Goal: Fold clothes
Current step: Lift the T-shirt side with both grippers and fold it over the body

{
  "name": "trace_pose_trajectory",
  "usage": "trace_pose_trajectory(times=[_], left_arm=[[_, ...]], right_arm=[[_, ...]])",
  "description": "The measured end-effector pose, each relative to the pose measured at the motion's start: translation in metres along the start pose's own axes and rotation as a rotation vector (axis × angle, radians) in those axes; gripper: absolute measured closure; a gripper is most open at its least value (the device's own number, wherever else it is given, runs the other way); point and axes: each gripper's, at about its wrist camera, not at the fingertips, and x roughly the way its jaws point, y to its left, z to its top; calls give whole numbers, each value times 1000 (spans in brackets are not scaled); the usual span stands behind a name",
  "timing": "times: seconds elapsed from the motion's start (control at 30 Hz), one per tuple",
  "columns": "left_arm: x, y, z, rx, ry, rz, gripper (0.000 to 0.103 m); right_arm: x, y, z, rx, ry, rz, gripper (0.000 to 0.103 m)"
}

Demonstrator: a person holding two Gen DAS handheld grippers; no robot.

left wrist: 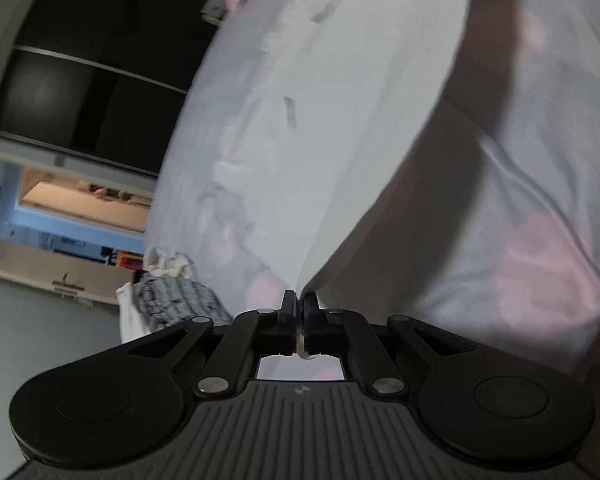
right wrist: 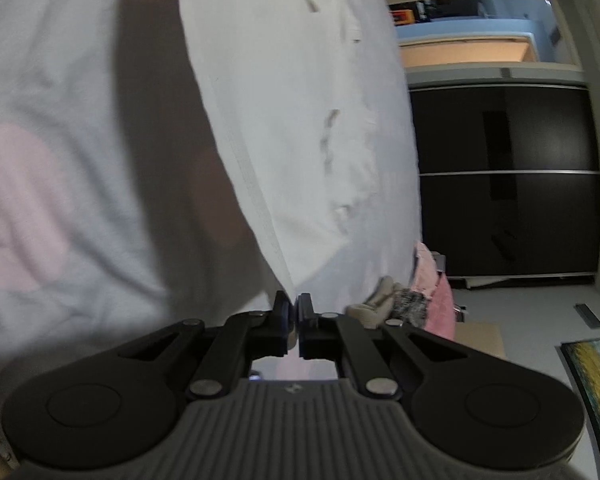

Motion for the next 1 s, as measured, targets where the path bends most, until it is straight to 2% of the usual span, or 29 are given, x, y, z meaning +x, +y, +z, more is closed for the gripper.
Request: trace_pose_trajectory(times=[0.33,0.47,0.63,0.8,1.0], left_arm=[[10,101,39,-240,-46,48,102],[27,141,57,-299,-48,51,102],[61,176,77,-361,-28,39,102],[109,197,96,-394,9,18,102],[171,203,108,-432,69,-39,102]], right_arm=[[5,-83,13,287,-18,-109,99],[22,-117,19,366,-20,-119,99],[61,-153,29,403,-4,-130,99],[110,-180,41,444,12,-79,99],[176,-189,55,489,61,18,99]])
